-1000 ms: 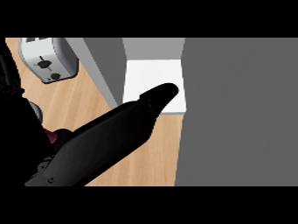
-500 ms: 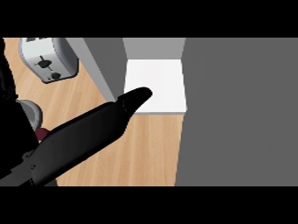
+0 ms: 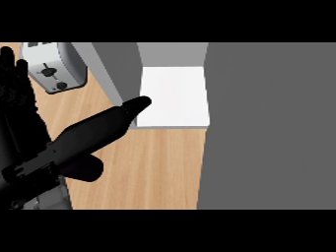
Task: Pick up the wine, place it into the cabinet and close the cabinet
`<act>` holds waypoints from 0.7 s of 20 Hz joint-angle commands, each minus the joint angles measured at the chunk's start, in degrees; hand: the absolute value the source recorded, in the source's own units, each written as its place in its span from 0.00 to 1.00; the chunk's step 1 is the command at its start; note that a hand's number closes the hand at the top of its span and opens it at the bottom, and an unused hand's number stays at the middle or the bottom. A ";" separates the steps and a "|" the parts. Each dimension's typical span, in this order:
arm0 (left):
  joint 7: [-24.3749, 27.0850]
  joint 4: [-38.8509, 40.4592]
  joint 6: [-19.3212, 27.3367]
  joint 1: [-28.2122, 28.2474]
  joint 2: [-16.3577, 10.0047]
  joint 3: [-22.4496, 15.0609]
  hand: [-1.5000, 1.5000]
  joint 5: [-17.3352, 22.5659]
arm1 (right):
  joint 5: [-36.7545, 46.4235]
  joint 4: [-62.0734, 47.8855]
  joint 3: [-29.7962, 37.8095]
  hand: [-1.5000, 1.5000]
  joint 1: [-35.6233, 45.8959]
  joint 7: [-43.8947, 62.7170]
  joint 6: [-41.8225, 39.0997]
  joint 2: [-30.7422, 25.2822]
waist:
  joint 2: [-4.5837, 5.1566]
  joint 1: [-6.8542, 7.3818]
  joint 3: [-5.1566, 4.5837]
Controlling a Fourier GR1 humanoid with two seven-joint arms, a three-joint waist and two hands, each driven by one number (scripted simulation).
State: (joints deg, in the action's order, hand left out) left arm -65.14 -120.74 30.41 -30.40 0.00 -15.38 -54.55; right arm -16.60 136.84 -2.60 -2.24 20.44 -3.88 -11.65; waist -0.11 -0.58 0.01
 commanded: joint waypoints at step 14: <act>19.00 9.09 15.65 23.61 -0.88 3.42 0.00 9.62 | -5.64 6.79 4.20 0.00 -3.45 2.18 -3.99 0.75 | 0.06 0.36 -0.05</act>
State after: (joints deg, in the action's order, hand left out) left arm -49.87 -113.31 42.69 -10.62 -1.14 -12.03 -46.64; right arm -17.77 136.61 2.04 -5.77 17.46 -9.65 -11.48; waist -0.05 -0.41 -0.02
